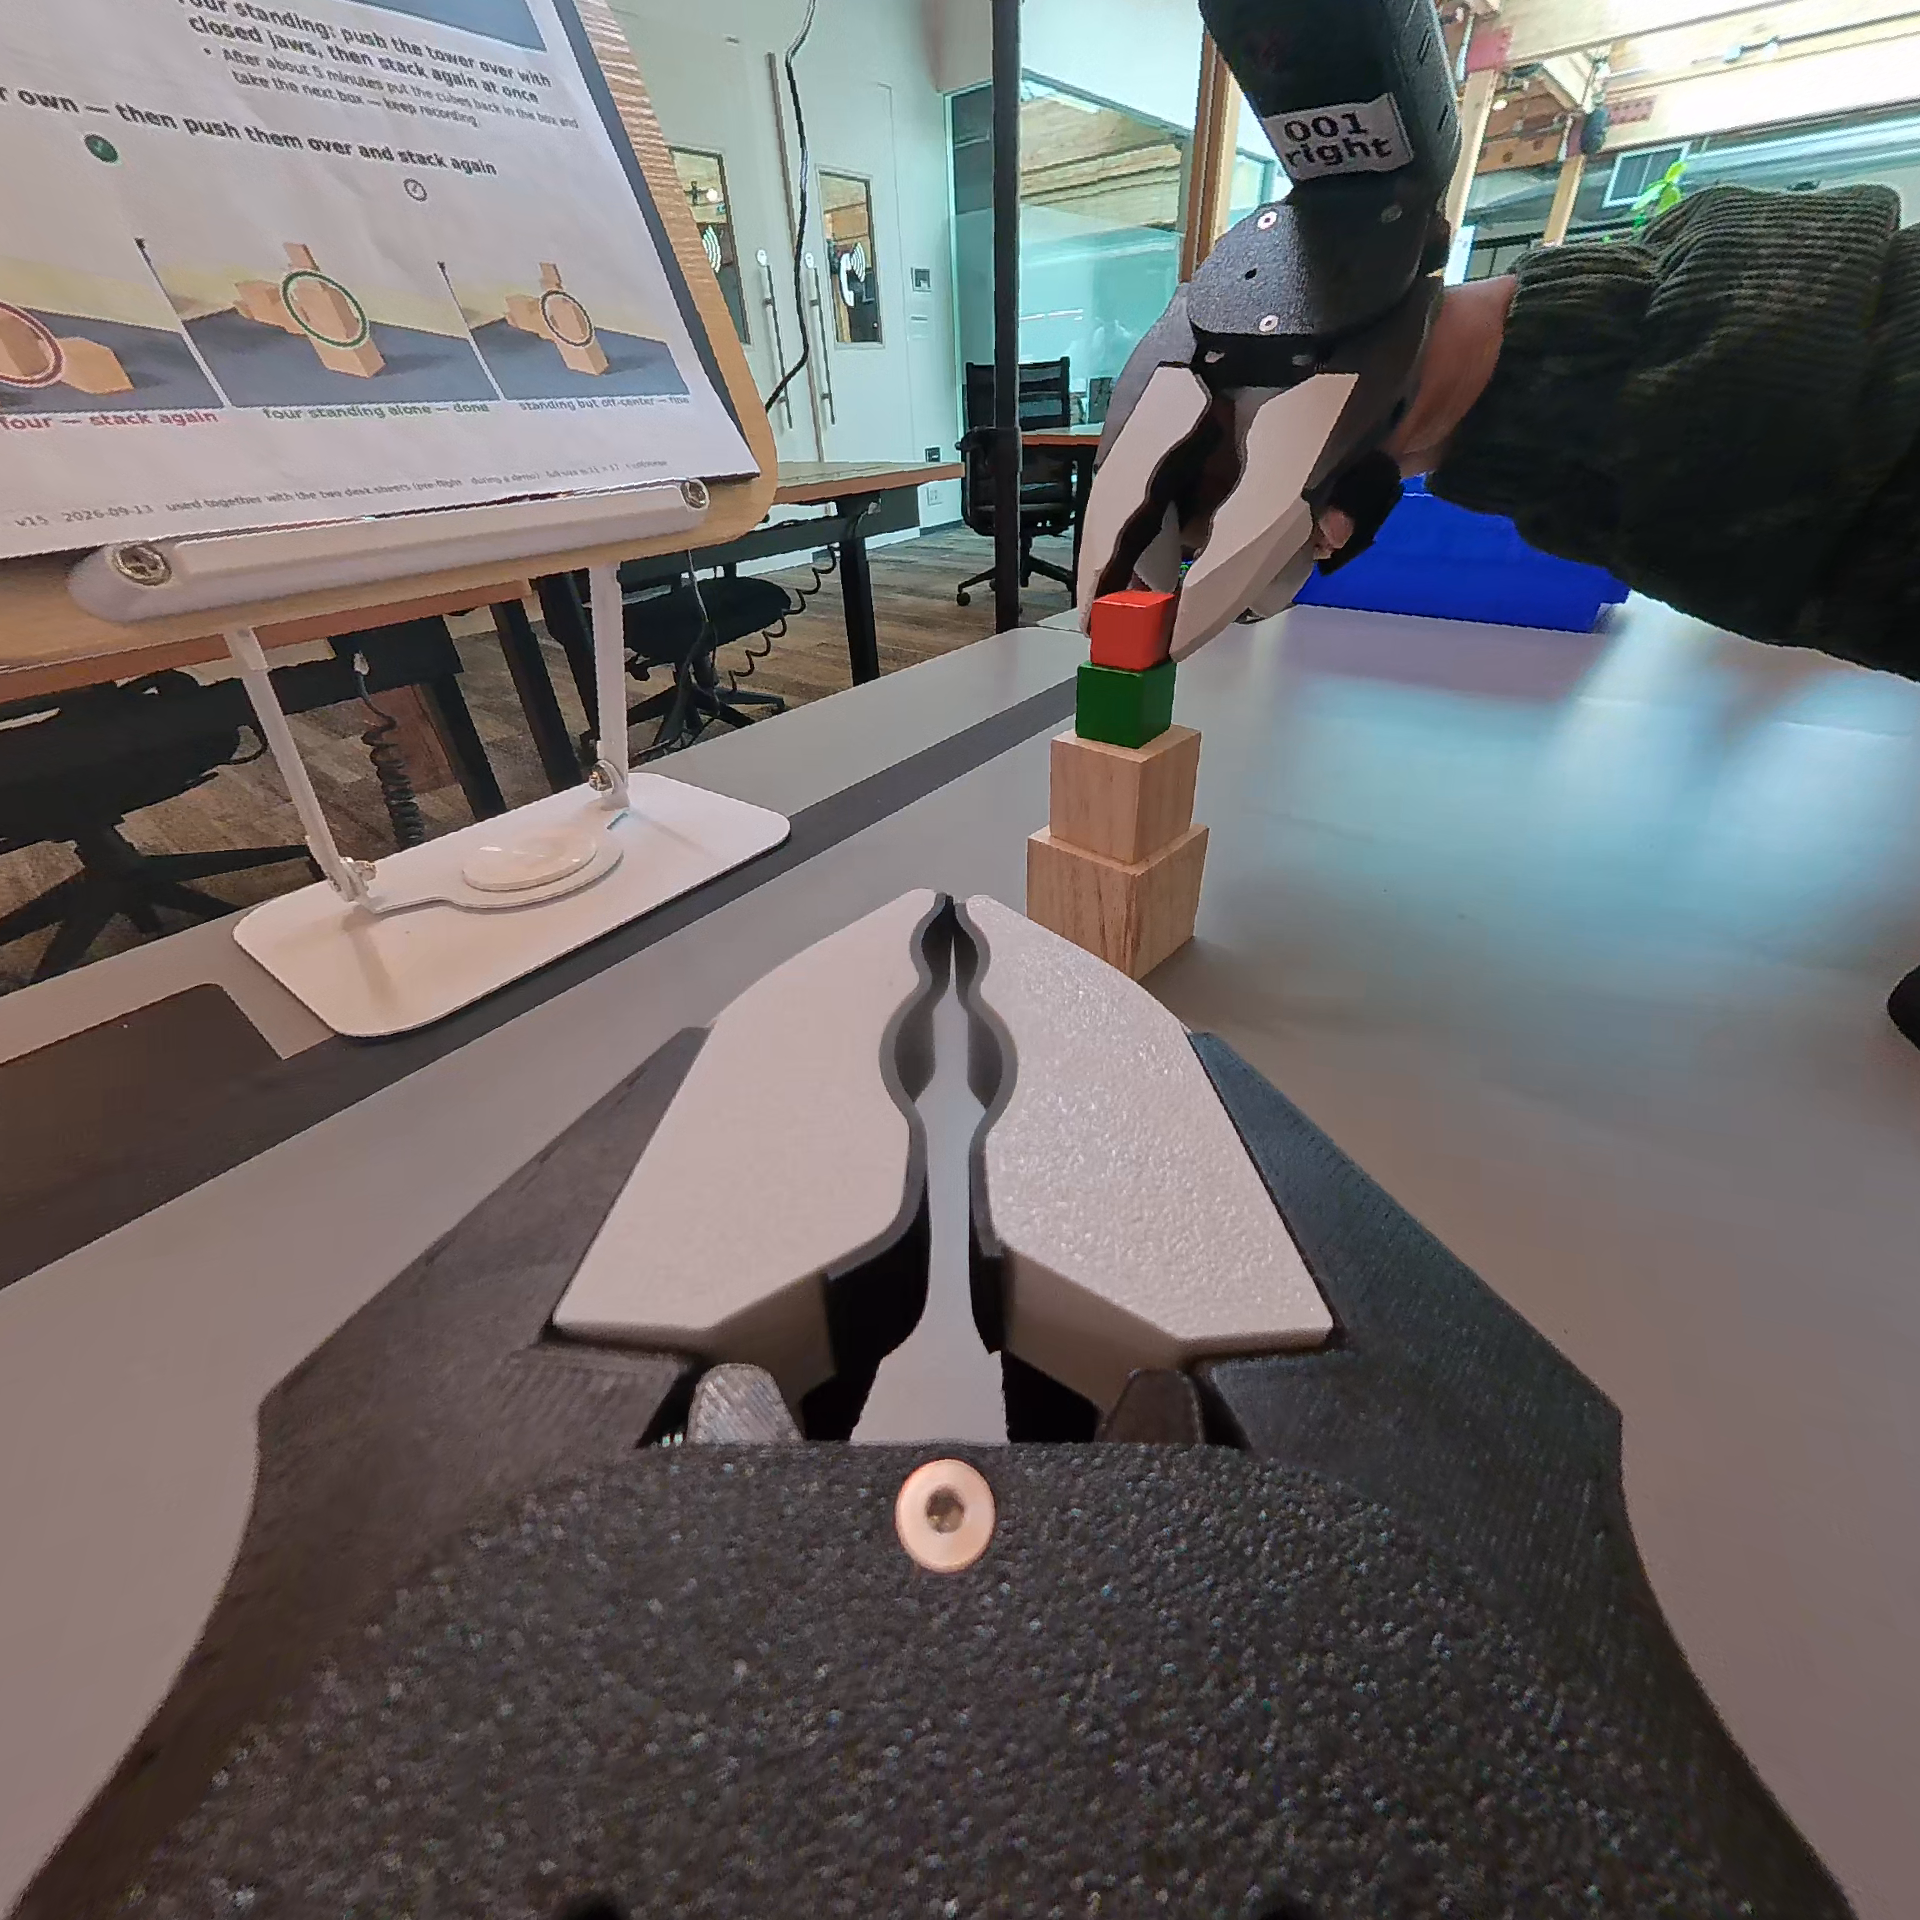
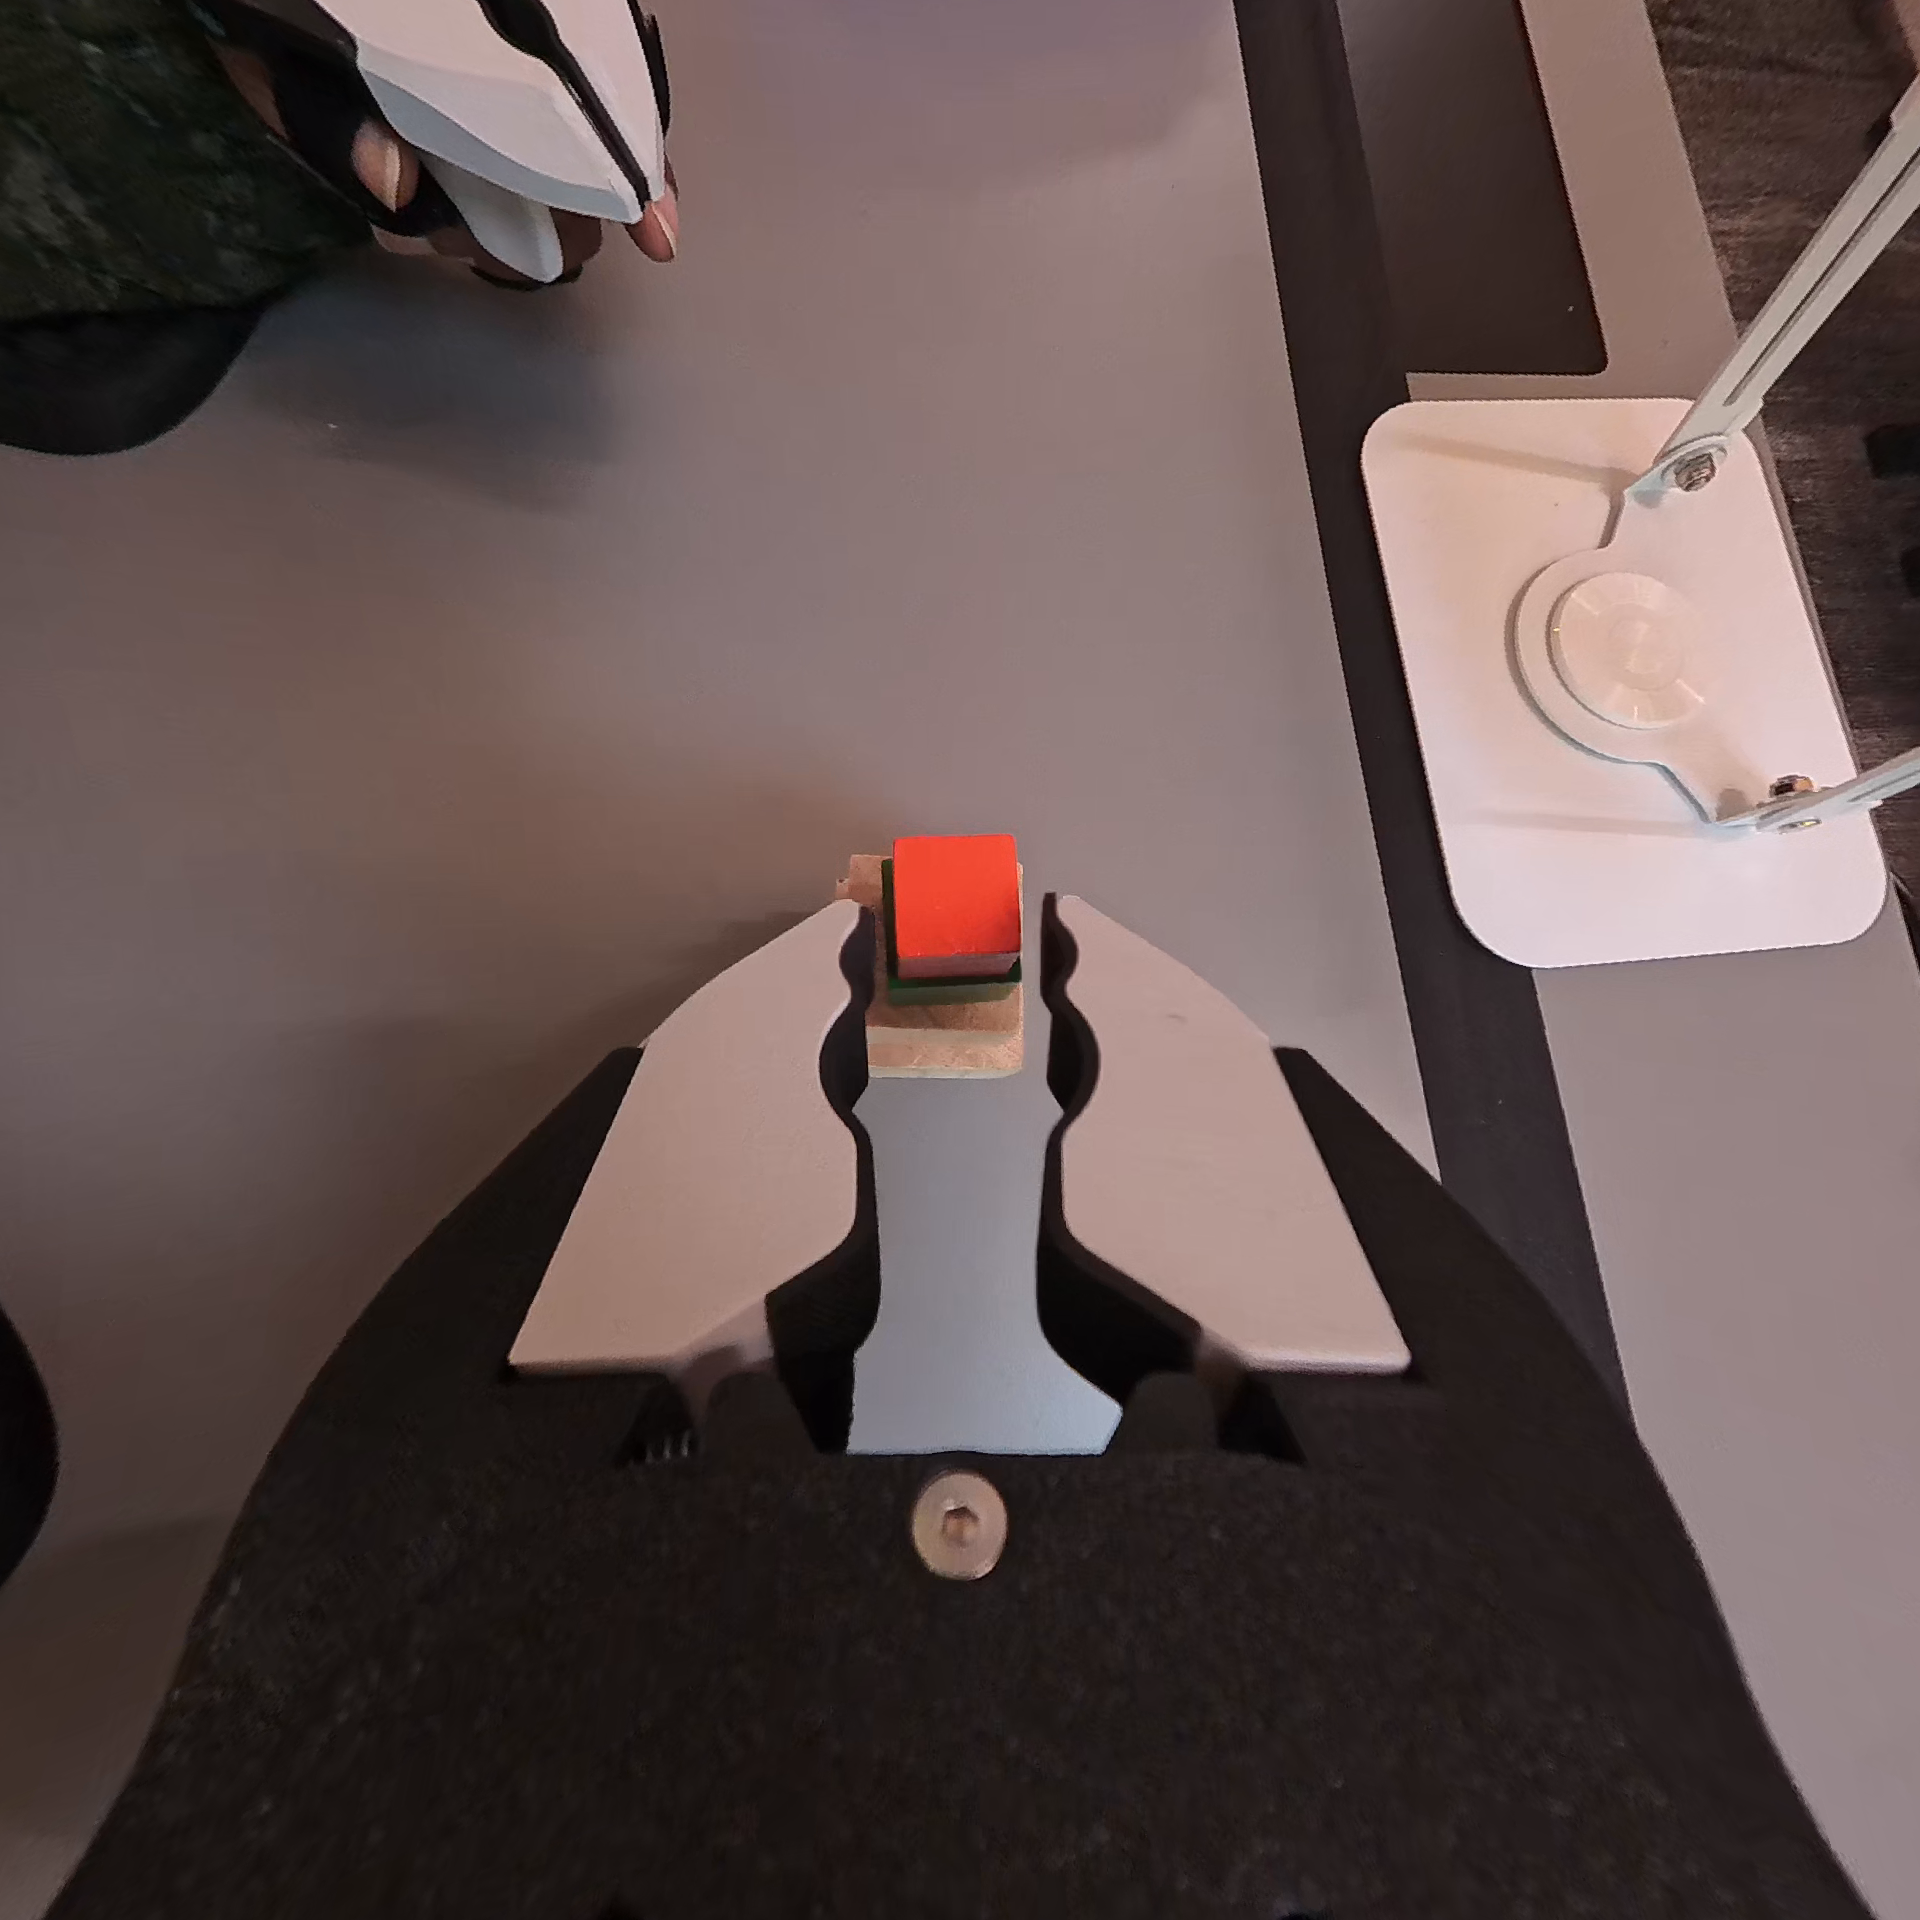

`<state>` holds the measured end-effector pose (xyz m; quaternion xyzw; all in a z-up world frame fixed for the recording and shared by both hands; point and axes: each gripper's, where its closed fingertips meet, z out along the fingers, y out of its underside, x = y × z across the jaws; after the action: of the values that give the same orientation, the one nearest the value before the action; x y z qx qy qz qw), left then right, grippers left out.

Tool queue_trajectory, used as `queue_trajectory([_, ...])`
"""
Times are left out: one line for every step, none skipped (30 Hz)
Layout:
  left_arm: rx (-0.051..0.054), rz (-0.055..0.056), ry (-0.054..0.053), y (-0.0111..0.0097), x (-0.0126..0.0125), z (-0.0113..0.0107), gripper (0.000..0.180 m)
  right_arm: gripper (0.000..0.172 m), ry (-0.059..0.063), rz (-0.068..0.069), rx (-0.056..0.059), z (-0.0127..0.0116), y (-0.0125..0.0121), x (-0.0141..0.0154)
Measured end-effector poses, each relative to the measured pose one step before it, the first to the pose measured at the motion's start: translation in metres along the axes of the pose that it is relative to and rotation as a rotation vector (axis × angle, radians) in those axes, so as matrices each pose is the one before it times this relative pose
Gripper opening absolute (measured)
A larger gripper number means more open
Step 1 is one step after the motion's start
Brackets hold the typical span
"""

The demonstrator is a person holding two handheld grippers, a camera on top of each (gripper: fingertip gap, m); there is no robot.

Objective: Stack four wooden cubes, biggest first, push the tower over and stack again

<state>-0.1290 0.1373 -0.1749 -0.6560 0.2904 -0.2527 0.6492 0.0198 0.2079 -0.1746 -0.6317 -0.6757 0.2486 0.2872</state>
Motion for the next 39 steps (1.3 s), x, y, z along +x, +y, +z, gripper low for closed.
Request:
queue_trajectory([0.0002,0.0006,0.0002,-0.00004,0.00013,0.00002,0.000,0.033,0.0034,0.0021,-0.0002,-0.00036,0.00010,0.00040])
queue_trajectory([-0.0005,0.0001,0.0002,0.00007,0.00002,-0.00004,0.000,0.035,0.0045,0.0041,-0.0006,-0.00017,0.00037,0.00048])
queue_trajectory([-0.0002,-0.0002,-0.0001,0.00012,-0.00006,0.00006,0.000,0.038,0.0040,0.0056,-0.0004,-0.00024,0.00041,0.00010])
queue_trajectory([-0.0001,-0.0001,0.0005,0.00001,0.00007,-0.00001,0.000,0.040,0.0068,0.0045,0.0022,-0.00008,0.00029,-0.00027])
queue_trajectory([0.0008,0.0001,0.0001,-0.00030,0.00000,-0.00009,0.000,0.042,0.0093,0.0055,0.0056,-0.00002,0.00039,-0.00063])
queue_trajectory([0.0010,0.0003,-0.0004,-0.00032,-0.00008,-0.00022,0.000,0.043,0.0103,0.0076,0.0111,0.00004,0.00050,-0.00117])
queue_trajectory([0.0009,0.0001,-0.0006,-0.00030,-0.00009,-0.00023,0.000,0.044,0.0148,0.0108,0.0190,-0.00006,0.00030,-0.00109])
queue_trajectory([0.0026,-0.0007,-0.0003,-0.00062,-0.00014,-0.00025,0.000,0.045,0.0196,0.0159,0.0230,-0.00045,0.00061,-0.00055])
queue_trajectory([0.0020,-0.0009,0.0000,-0.00055,-0.00002,-0.00022,0.000,0.046,0.0243,0.0185,0.0259,-0.00110,0.00080,-0.00046])
queue_trajectory([0.0012,0.0002,-0.0008,-0.00045,-0.00007,-0.00014,0.000,0.047,0.0349,0.0166,0.0333,-0.00203,0.00020,0.00017])
queue_trajectory([0.0021,0.0008,-0.0016,-0.00056,-0.00021,-0.00021,0.000,0.046,0.0470,0.0176,0.0403,-0.00331,-0.00032,0.00104])
queue_trajectory([0.0026,0.0010,-0.0045,-0.00074,-0.00046,-0.00032,0.000,0.046,0.0503,0.0249,0.0414,-0.00421,-0.00021,0.00127])
queue_trajectory([-0.0011,-0.0030,-0.0027,-0.00045,-0.00024,-0.00030,0.000,0.046,0.0491,0.0277,0.0415,-0.00504,-0.00015,0.00040])
queue_trajectory([-0.0093,-0.0115,0.0004,0.00043,-0.00007,-0.00018,0.000,0.044,0.0567,0.0270,0.0474,-0.00639,-0.00071,0.00064])
queue_trajectory([-0.0107,-0.0132,-0.0040,0.00070,-0.00078,0.00000,0.000,0.044,0.0358,0.0278,0.0521,-0.00703,-0.00138,-0.00262])
queue_trajectory([-0.0068,-0.0092,-0.0088,0.00069,-0.00161,-0.00006,0.000,0.043,0.0244,0.0333,0.0513,-0.00785,-0.00208,-0.00460])
queue_trajectory([-0.0031,-0.0047,-0.0134,0.00081,-0.00224,-0.00006,0.000,0.038,0.0417,0.0273,0.0525,-0.00838,-0.00289,-0.00285])
queue_trajectory([-0.0021,-0.0009,-0.0172,0.00098,-0.00280,-0.00019,0.000,0.030,0.0504,0.0211,0.0554,-0.00857,-0.00355,-0.00163])
queue_trajectory([0.0014,0.0031,-0.0234,0.00023,-0.00362,-0.00012,0.000,0.018,0.0640,0.0269,0.0440,-0.00786,-0.00248,0.00097])
queue_trajectory([0.0062,0.0074,-0.0297,-0.00069,-0.00444,-0.00032,0.000,0.001,0.0769,0.0290,0.0247,-0.00642,0.00011,0.00426])
queue_trajectory([0.0070,0.0090,-0.0312,-0.00109,-0.00466,-0.00058,0.000,0.000,0.0593,0.0263,0.0166,-0.00455,0.00102,0.00316])
queue_trajectory([0.0036,0.0057,-0.0232,-0.00115,-0.00368,-0.00049,0.000,0.000,0.0644,0.0219,0.0072,-0.00271,0.00215,0.00498])
queue_trajectory([0.0046,0.0009,-0.0176,-0.00186,-0.00289,-0.00058,0.000,0.000,0.0755,0.0097,-0.0057,-0.00104,0.00424,0.00752])
queue_trajectory([0.0065,-0.0016,-0.0206,-0.00261,-0.00305,-0.00075,0.000,0.000,0.0698,0.0018,-0.0165,0.00074,0.00544,0.00731])
queue_trajectory([0.0058,-0.0013,-0.0218,-0.00262,-0.00314,-0.00095,0.000,0.000,0.0645,0.0095,-0.0161,0.00214,0.00488,0.00633])
queue_trajectory([0.0069,0.0016,-0.0198,-0.00277,-0.00288,-0.00105,0.000,0.000,0.0499,0.0093,-0.0122,0.00380,0.00389,0.00396])
queue_trajectory([0.0083,0.0047,-0.0223,-0.00290,-0.00301,-0.00127,0.000,0.000,0.0459,0.0034,-0.0166,0.00540,0.00413,0.00312])
queue_trajectory([0.0078,0.0048,-0.0230,-0.00265,-0.00306,-0.00147,0.000,0.000,0.0394,-0.0071,-0.0197,0.00689,0.00495,0.00231])
queue_trajectory([0.0079,0.0033,-0.0194,-0.00217,-0.00268,-0.00132,0.000,0.000,0.0331,-0.0132,-0.0143,0.00739,0.00493,0.00132])
queue_trajectory([0.0061,0.0036,-0.0180,-0.00114,-0.00244,-0.00119,0.000,0.000,0.0196,-0.0106,-0.0081,0.00752,0.00490,-0.00032])
queue_trajectory([0.0019,0.0054,-0.0162,0.00002,-0.00253,-0.00093,0.000,0.000,0.0035,-0.0031,-0.0110,0.00694,0.00556,-0.00204])
queue_trajectory([-0.0030,0.0073,-0.0118,0.00098,-0.00206,-0.00038,0.000,0.000,-0.0067,-0.0007,-0.0125,0.00600,0.00575,-0.00272])
queue_trajectory([-0.0039,0.0065,-0.0106,0.00154,-0.00222,-0.00009,0.000,0.000,-0.0045,-0.0072,-0.0125,0.00450,0.00545,-0.00169])
queue_trajectory([-0.0028,0.0038,-0.0086,0.00153,-0.00210,0.00006,0.000,0.000,0.0002,-0.0167,-0.0123,0.00369,0.00538,-0.00040])
queue_trajectory([-0.0036,0.0003,-0.0064,0.00135,-0.00167,0.00020,0.000,0.000,0.0039,-0.0139,-0.0177,0.00294,0.00619,0.00060])
queue_trajectory([-0.0025,-0.0026,-0.0052,0.00100,-0.00127,0.00020,0.000,0.000,-0.0003,-0.0036,-0.0201,0.00283,0.00637,0.00055])
queue_trajectory([-0.0011,-0.0037,-0.0033,0.00069,-0.00078,0.00017,0.000,0.001,0.0014,0.0054,-0.0239,0.00280,0.00675,0.00126])
queue_trajectory([-0.0007,-0.0011,-0.0024,0.00061,-0.00031,0.00021,0.000,0.000,0.0000,0.0058,-0.0189,0.00285,0.00574,0.00131])
queue_trajectory([-0.0015,0.0034,-0.0028,0.00087,-0.00005,0.00020,0.000,0.000,-0.0077,0.0079,-0.0197,0.00219,0.00409,0.00048])
